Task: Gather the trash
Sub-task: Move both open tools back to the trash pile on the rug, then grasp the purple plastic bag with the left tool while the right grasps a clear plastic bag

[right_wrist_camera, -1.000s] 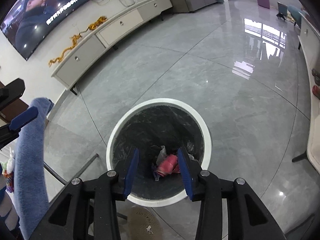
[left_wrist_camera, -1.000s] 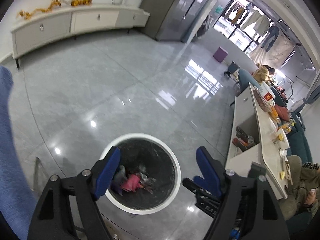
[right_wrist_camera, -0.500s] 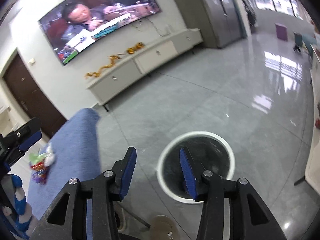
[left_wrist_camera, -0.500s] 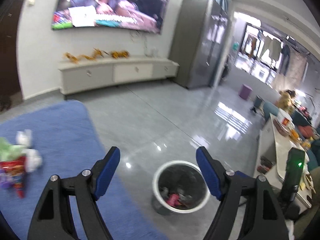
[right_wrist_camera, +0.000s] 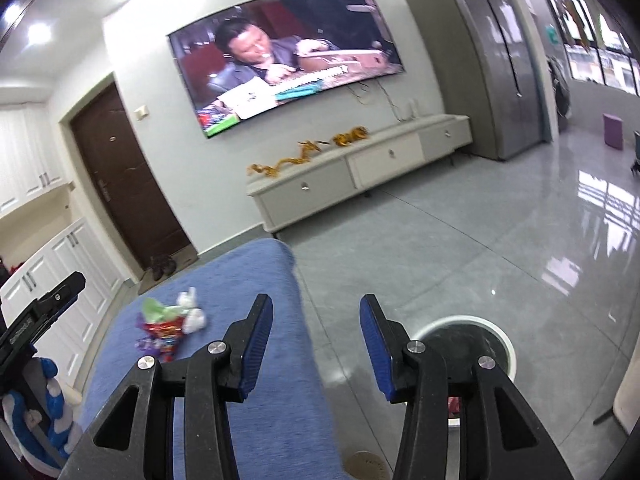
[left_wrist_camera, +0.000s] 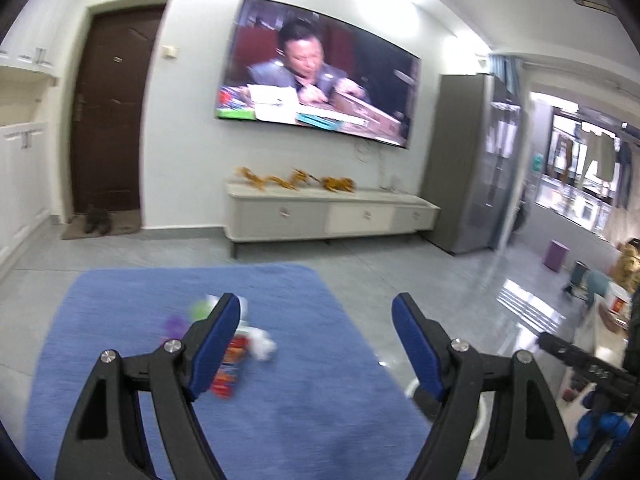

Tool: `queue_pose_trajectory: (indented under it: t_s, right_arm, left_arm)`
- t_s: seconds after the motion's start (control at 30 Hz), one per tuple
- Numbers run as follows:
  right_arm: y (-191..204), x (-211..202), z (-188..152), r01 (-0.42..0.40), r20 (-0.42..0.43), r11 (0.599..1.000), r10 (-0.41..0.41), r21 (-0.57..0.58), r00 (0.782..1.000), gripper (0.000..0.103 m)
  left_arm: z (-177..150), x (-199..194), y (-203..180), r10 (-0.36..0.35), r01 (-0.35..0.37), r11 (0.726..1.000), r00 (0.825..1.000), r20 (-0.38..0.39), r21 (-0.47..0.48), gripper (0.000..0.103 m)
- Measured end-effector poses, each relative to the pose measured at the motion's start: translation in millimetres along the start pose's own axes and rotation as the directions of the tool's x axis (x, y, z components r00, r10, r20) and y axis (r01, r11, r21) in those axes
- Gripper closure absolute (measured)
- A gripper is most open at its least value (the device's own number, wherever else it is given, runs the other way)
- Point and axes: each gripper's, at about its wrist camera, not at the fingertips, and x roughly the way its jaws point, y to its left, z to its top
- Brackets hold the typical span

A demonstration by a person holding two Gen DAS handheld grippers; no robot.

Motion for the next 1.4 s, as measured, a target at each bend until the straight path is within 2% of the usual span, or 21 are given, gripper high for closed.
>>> queue_pose_trajectory:
  t_s: [0.1, 0.23, 0.33, 0.6, 0.73, 0.83, 1.03, 1.27, 1.4]
  right_arm:
    - [20.2, -1.4, 2.6, -0.036, 0.002, 0.999, 0.036, -0.037, 0.999, 0.060]
    - [43.6, -2.0, 10.5, -0.074, 0.015, 0.994, 0.075, -0.086, 0.997, 0.060]
    - [57.1, -3.0, 19.2, -0.102, 0.031, 0.989, 0.106, -0.110, 0.994, 0.060]
    - [88.5, 3.0, 43.4, -0.157, 0.065, 0.973, 0.170, -0.171, 0.983, 0.060]
    - [108.0, 14.9, 54.9, -0.195, 0.073, 0.961, 0.213, -0.193, 0.974, 0.060]
    - [116.8, 30.3, 55.1, -0.217, 0.057, 0.955, 0.233, -0.200, 0.971, 0.060]
    - [126.5, 88.7, 36.0, -0.239, -0.047, 0.951, 0.234, -0.195, 0.971, 0.060]
    - [129.2, 167.9, 8.7, -0.239, -0.188, 0.957, 0.207, -0.166, 0.960, 0.060]
    - [133.4, 207.0, -5.4, -0.245, -0.257, 0.957, 0.200, -0.156, 0.945, 0.060]
  left_arm:
    - [5.6, -15.0, 28.3, 0.084, -0.084, 0.996, 0.996, 0.012, -0.020, 0.026]
    - [19.3, -33.0, 59.9, 0.148, -0.146, 0.988, 0.988, 0.041, -0.056, 0.026]
    - [33.1, -47.4, 81.0, 0.205, -0.201, 0.978, 0.976, 0.077, -0.058, 0.026]
    - [68.2, -56.4, 116.5, 0.283, -0.274, 0.958, 0.951, 0.128, -0.083, 0.026]
    - [79.6, -50.5, 133.4, 0.310, -0.299, 0.949, 0.943, 0.124, -0.097, 0.026]
    - [72.9, -32.7, 145.0, 0.294, -0.285, 0.953, 0.952, 0.082, -0.106, 0.026]
    - [29.2, 32.8, 164.8, 0.255, -0.261, 0.958, 0.965, -0.068, -0.116, 0.026]
    - [-26.0, 106.6, 181.0, 0.225, -0.253, 0.961, 0.948, -0.226, -0.108, 0.026]
    - [-50.4, 141.1, 186.9, 0.163, -0.210, 0.968, 0.943, -0.291, -0.136, 0.026]
